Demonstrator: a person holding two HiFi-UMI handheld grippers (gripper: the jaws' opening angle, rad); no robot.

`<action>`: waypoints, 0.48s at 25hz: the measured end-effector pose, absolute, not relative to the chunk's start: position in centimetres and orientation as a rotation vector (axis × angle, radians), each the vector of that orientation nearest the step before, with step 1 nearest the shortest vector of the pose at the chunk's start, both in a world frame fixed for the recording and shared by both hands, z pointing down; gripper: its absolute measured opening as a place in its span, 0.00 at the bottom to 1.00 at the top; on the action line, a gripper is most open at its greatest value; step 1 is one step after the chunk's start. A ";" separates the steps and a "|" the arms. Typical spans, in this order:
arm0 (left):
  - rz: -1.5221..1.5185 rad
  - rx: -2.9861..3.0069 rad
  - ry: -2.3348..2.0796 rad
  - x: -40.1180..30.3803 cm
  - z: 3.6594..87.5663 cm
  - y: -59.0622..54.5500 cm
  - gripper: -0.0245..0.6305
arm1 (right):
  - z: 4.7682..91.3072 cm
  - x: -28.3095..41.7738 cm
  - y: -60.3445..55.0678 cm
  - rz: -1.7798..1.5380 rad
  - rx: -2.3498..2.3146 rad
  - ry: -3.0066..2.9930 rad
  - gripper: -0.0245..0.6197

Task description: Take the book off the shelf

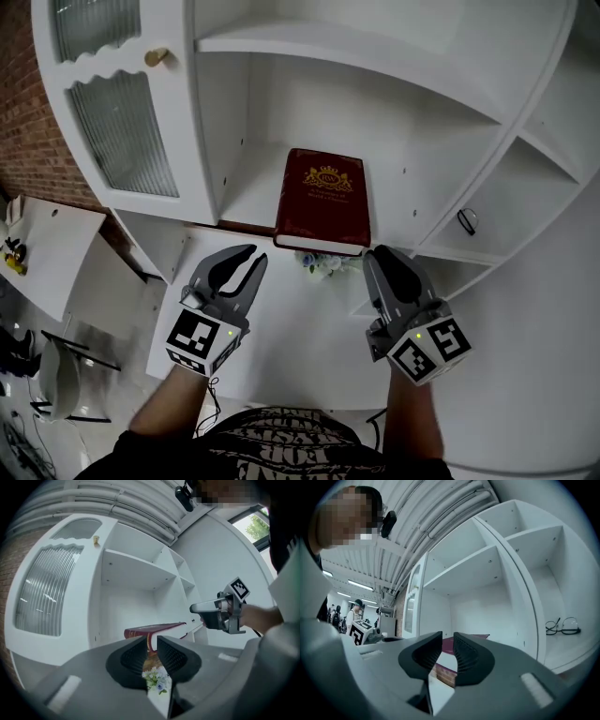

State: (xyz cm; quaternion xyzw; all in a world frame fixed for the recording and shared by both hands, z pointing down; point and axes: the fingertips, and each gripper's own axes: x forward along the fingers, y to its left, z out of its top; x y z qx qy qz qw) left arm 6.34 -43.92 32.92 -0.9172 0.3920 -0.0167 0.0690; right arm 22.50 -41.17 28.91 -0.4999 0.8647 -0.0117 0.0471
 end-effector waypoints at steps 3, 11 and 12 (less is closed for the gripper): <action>-0.052 -2.784 1.169 7.3 33.1 -45.0 0.18 | 29.0 23.1 -43.1 -0.092 -1.497 2.636 0.24; -0.122 -2.790 1.166 9.0 33.8 -47.5 0.28 | 29.7 23.1 -47.4 -0.309 -1.401 2.658 0.54; -0.127 -2.795 1.160 9.2 33.8 -47.8 0.29 | 29.9 23.0 -47.9 -0.329 -1.396 2.669 0.57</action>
